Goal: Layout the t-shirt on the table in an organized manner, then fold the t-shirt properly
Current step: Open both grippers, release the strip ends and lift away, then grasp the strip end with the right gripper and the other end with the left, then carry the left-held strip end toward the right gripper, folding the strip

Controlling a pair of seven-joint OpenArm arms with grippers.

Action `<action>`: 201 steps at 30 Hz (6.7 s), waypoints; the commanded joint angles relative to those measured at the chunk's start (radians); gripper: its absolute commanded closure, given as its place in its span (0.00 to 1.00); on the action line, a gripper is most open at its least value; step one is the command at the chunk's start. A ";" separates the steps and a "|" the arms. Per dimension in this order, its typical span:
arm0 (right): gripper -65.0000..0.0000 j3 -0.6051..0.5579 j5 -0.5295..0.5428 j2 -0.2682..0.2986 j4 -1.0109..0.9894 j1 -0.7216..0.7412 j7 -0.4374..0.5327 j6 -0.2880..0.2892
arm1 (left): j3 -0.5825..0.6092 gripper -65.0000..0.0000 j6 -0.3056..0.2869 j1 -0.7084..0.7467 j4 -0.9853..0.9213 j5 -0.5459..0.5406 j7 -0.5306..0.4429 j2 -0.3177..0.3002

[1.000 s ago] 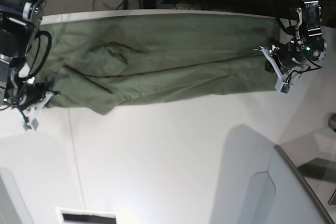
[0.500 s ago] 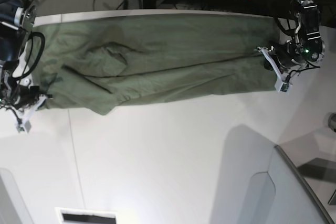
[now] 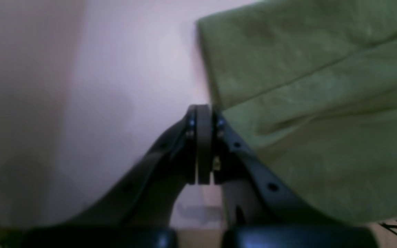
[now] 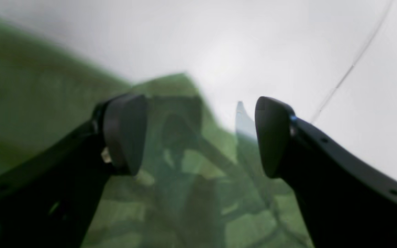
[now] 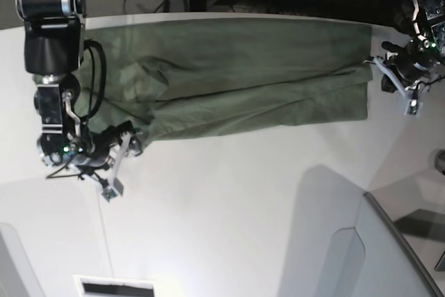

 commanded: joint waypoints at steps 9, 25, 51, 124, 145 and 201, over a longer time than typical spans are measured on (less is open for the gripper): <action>0.37 0.018 0.008 -0.011 -0.160 0.114 0.034 0.006 | -0.204 1.00 -0.166 0.061 0.020 -0.004 -0.015 0.032; 1.00 0.020 0.008 -0.014 -0.244 0.143 0.029 0.006 | -0.224 1.00 -0.166 0.069 0.015 -0.004 -0.015 0.040; 0.58 0.135 0.010 -0.028 -0.030 0.108 -0.172 0.006 | -0.222 1.00 -0.166 0.062 0.013 -0.003 -0.013 0.037; 0.99 0.138 0.010 -0.180 0.685 -0.477 -0.499 0.006 | -0.155 1.00 -0.166 -0.010 -0.086 0.007 -0.013 0.022; 0.73 0.138 0.091 -0.196 0.819 -0.503 -0.678 0.006 | -0.153 1.00 -0.166 -0.020 -0.048 -0.006 -0.010 0.026; 0.28 0.130 0.290 -0.098 0.847 -0.647 -0.269 0.004 | 0.033 1.00 -0.166 -0.177 -0.649 -0.343 -0.173 -0.003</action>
